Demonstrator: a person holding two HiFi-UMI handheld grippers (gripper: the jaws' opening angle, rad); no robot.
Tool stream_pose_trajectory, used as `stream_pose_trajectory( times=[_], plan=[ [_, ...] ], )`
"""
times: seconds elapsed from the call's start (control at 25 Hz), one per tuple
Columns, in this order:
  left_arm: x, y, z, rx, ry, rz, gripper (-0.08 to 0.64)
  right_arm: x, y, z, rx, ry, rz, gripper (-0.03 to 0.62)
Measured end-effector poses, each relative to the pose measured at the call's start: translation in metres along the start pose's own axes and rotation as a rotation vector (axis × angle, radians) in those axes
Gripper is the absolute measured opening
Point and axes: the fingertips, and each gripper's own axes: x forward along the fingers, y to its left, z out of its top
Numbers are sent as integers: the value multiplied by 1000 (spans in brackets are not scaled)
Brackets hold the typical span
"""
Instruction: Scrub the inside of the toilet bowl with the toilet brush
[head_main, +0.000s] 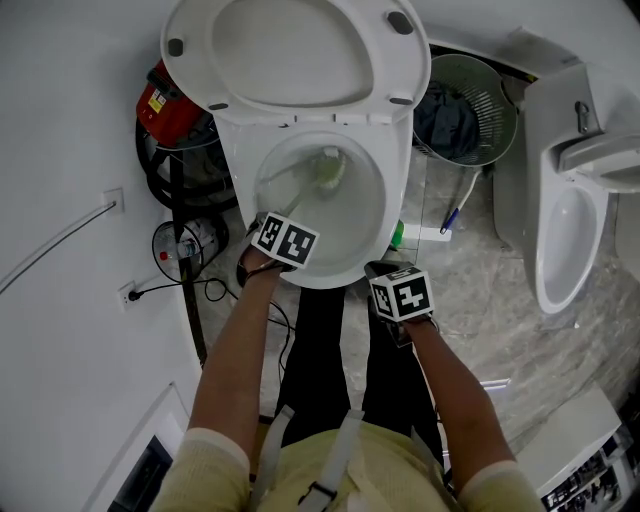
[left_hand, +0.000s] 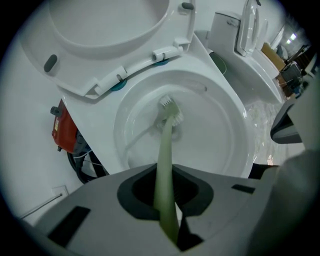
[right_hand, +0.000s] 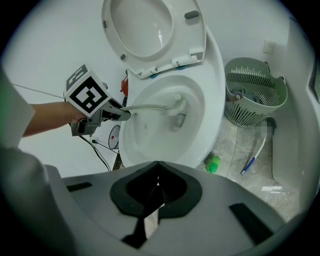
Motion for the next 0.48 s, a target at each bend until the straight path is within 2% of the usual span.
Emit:
stream_pose_trajectory(
  times=[0.32, 0.48],
  plan=[
    [-3, -26, -3, 96, -17, -54, 41, 1, 0, -4, -3, 5, 3, 15],
    [-4, -40, -17, 111, -12, -77, 41, 1, 3, -5, -12, 7, 7, 15]
  ],
)
